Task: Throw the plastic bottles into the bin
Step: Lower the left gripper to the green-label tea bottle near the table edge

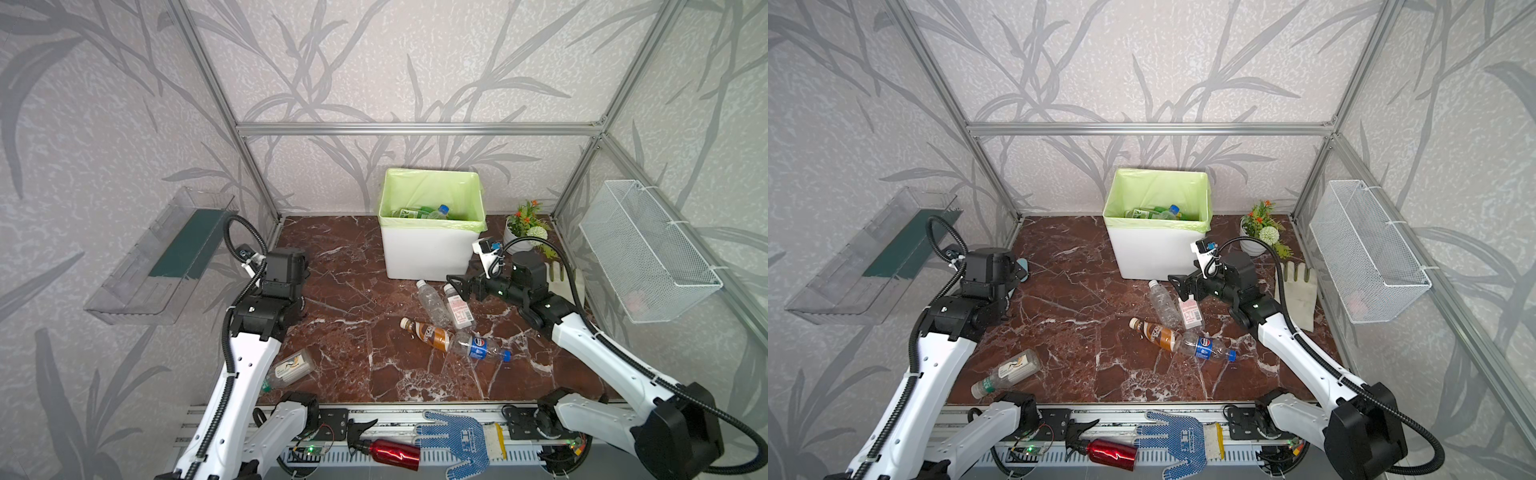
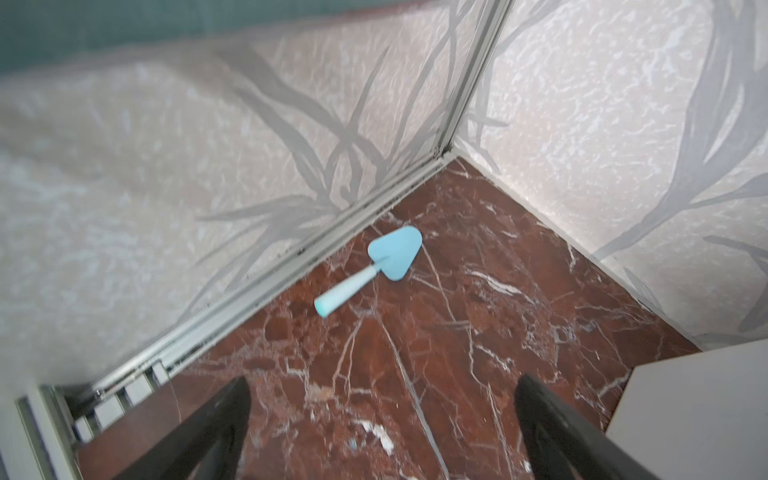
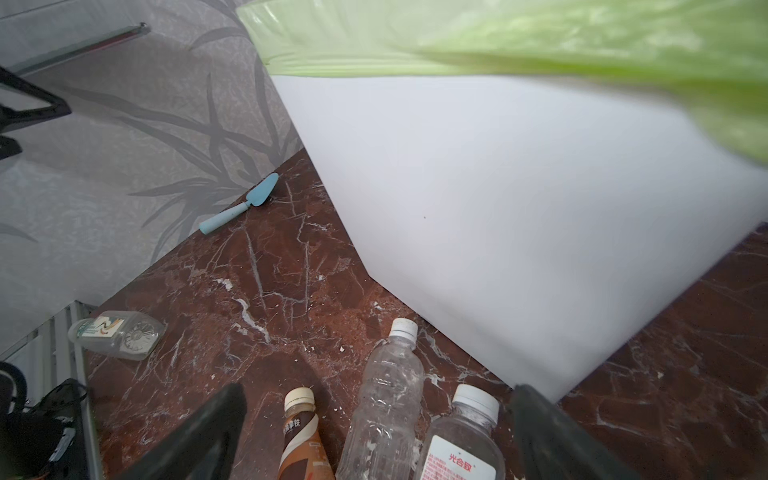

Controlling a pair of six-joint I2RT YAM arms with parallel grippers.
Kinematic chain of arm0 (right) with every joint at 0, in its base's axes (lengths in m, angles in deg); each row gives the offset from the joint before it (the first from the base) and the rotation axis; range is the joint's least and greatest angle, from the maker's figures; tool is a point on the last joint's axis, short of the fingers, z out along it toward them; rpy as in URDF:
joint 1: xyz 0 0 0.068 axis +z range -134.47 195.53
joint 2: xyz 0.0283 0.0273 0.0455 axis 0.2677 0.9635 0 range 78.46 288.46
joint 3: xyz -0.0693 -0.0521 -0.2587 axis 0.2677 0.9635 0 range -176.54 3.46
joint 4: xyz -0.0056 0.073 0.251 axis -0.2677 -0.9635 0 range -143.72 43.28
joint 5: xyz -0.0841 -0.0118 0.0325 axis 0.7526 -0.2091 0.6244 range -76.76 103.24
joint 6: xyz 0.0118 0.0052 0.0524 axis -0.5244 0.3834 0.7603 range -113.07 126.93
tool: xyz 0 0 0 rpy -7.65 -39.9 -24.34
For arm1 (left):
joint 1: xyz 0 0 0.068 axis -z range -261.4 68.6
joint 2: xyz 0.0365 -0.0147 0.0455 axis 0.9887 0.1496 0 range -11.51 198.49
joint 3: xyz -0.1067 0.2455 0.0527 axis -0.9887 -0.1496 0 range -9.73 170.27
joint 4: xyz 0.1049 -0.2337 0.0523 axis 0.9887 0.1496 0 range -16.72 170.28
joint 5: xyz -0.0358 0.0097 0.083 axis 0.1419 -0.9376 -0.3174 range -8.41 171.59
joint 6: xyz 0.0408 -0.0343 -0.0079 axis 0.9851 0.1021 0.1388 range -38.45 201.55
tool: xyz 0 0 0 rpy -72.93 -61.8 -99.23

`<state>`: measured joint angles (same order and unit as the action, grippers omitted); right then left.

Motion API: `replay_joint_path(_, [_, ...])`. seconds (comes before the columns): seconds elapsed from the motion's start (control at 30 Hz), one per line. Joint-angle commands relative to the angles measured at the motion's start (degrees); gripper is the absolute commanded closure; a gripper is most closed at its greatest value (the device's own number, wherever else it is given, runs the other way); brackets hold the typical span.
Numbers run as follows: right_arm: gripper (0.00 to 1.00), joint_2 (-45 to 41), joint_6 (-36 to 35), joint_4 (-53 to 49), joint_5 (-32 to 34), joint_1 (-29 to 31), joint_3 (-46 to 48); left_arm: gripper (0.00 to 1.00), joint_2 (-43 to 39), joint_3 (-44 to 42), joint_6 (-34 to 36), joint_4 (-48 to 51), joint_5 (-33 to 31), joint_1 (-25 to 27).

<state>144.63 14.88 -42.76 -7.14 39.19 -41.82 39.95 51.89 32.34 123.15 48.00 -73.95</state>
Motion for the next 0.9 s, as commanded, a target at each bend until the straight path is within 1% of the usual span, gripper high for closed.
replay_joint_path(0.0, [0.00,1.1,0.7,1.1,2.6,-0.1,-0.4,0.01,-4.2,-4.9,-20.4,10.7,2.6,-0.1])
replay_joint_path(0.07, [0.00,1.0,-0.7,-1.2,4.0,-0.1,-0.6,0.01,-5.4,-7.2,-28.5,14.7,3.1,0.0])
replay_joint_path(0.13, [0.01,0.5,-2.1,-2.9,5.7,-0.3,-0.4,0.01,-5.7,-9.2,-34.8,17.7,3.7,0.0])
replay_joint_path(0.27, [0.01,-0.2,-3.3,-4.1,5.9,-1.7,1.0,0.01,-7.5,-15.9,-43.6,17.7,4.9,-0.1])
replay_joint_path(0.37, [0.01,-0.2,-3.3,-4.8,5.4,-2.9,1.5,0.01,-8.0,-19.9,-47.9,17.0,5.4,0.0])
replay_joint_path(0.53, [0.01,0.6,-3.4,-5.7,5.6,-3.8,1.4,0.01,-7.4,-22.9,-52.3,18.2,3.7,-0.1])
replay_joint_path(0.67, [0.01,2.1,-3.2,-6.0,5.4,-4.2,0.8,0.01,-7.0,-26.6,-54.4,15.3,2.7,-0.5])
replay_joint_path(0.77, [0.01,3.0,-3.3,-6.8,5.1,-4.2,0.0,0.01,-5.5,-27.9,-53.0,13.2,2.5,-2.6])
replay_joint_path(0.87, [0.01,3.4,-3.7,-7.1,5.3,-4.3,-0.5,0.01,-4.2,-29.6,-49.3,8.6,5.0,-6.3])
